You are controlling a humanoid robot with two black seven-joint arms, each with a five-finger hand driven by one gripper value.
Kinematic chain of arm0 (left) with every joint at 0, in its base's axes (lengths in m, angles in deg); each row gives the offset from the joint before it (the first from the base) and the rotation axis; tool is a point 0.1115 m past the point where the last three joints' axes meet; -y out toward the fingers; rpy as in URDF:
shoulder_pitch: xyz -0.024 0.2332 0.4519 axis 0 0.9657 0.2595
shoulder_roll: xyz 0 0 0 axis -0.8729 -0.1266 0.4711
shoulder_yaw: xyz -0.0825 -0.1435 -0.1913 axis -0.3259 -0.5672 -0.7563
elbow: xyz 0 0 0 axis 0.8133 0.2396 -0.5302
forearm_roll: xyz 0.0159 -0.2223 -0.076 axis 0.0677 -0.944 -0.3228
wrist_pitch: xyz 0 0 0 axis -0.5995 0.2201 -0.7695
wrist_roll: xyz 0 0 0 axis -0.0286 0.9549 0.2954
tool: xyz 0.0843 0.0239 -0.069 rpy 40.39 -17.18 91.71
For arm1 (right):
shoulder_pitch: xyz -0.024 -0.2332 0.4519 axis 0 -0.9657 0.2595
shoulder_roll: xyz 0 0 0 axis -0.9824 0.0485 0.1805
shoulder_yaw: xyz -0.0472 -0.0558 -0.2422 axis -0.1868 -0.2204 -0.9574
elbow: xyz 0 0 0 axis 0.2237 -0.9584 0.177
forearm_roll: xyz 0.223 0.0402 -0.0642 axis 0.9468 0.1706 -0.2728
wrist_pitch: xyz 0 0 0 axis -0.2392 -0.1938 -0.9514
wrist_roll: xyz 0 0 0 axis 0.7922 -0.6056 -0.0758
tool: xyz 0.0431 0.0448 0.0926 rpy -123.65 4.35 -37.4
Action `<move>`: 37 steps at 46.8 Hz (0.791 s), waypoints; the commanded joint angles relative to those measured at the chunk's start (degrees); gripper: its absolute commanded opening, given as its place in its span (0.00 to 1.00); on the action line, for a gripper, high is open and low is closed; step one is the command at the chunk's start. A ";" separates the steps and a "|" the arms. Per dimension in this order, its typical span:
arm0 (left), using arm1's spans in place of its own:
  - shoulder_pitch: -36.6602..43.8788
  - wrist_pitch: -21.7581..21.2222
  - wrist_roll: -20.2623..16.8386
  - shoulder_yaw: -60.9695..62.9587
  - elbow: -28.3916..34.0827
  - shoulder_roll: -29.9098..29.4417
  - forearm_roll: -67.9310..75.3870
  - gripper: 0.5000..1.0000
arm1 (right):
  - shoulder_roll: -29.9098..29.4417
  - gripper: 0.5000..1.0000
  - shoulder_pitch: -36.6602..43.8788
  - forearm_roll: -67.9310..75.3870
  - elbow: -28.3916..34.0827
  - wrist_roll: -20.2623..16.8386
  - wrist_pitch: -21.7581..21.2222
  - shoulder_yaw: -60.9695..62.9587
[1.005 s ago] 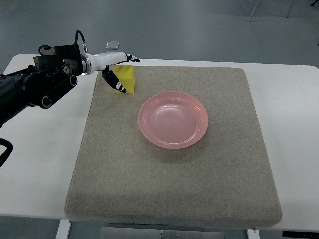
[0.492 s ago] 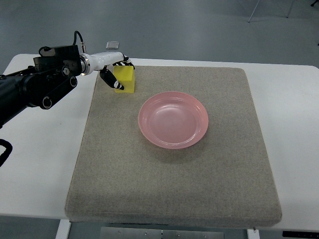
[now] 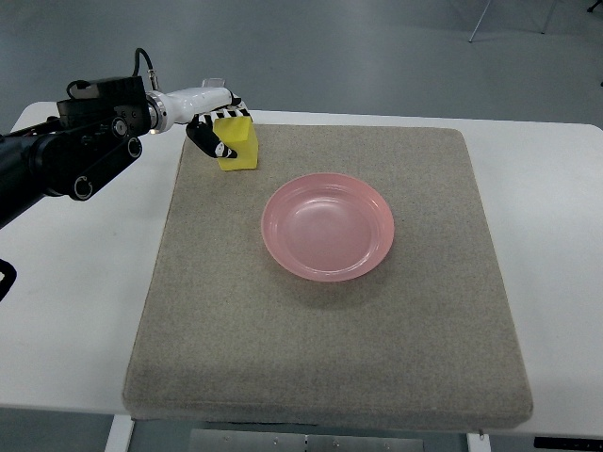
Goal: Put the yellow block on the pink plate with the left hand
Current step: 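Lift the held yellow cube and carry it over the pink plate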
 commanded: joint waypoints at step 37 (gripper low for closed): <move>-4.89 3.63 -1.04 8.71 -37.11 -11.12 -0.36 0.00 | 0.00 0.85 0.00 0.00 -0.09 -0.10 0.00 0.00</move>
